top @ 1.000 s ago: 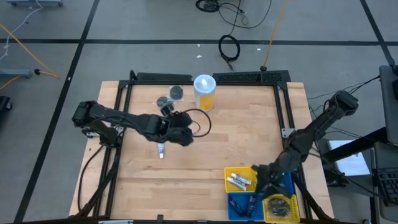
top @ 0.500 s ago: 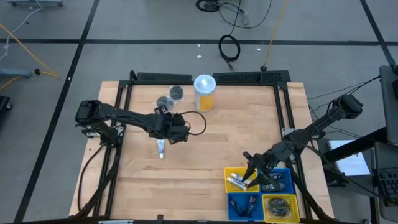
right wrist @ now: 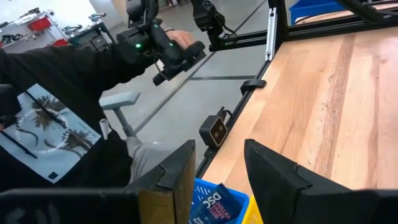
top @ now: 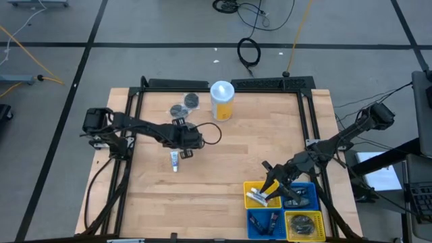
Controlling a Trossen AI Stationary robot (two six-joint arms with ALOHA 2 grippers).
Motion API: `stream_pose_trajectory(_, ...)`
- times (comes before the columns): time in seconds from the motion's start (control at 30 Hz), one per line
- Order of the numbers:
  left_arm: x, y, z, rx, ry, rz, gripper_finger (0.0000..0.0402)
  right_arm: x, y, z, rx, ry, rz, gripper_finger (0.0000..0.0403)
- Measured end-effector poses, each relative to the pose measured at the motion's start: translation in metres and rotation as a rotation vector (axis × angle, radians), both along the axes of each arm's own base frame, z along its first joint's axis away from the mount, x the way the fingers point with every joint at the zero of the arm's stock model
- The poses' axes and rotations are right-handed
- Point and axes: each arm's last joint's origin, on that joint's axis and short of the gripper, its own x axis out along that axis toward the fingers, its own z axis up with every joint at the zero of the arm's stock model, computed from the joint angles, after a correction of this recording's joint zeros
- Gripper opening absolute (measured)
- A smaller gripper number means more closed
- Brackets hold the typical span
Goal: Pick & Place Travel size toiletries
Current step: Put the hairbrush into the bottom yellow basket
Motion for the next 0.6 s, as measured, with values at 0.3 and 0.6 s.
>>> stream_pose_trajectory(0.3, -0.006, 0.014, -0.014, -0.064, -0.015, -0.010, 0.0161, 0.000, 0.000, 0.000, 0.000, 0.000, 0.001, 0.0130)
stream_pose_trajectory(0.6, -0.015, 0.024, -0.027, -0.095, -0.014, 0.013, 0.0161, 0.000, 0.000, 0.000, -0.011, -0.009, 0.004, 0.0130)
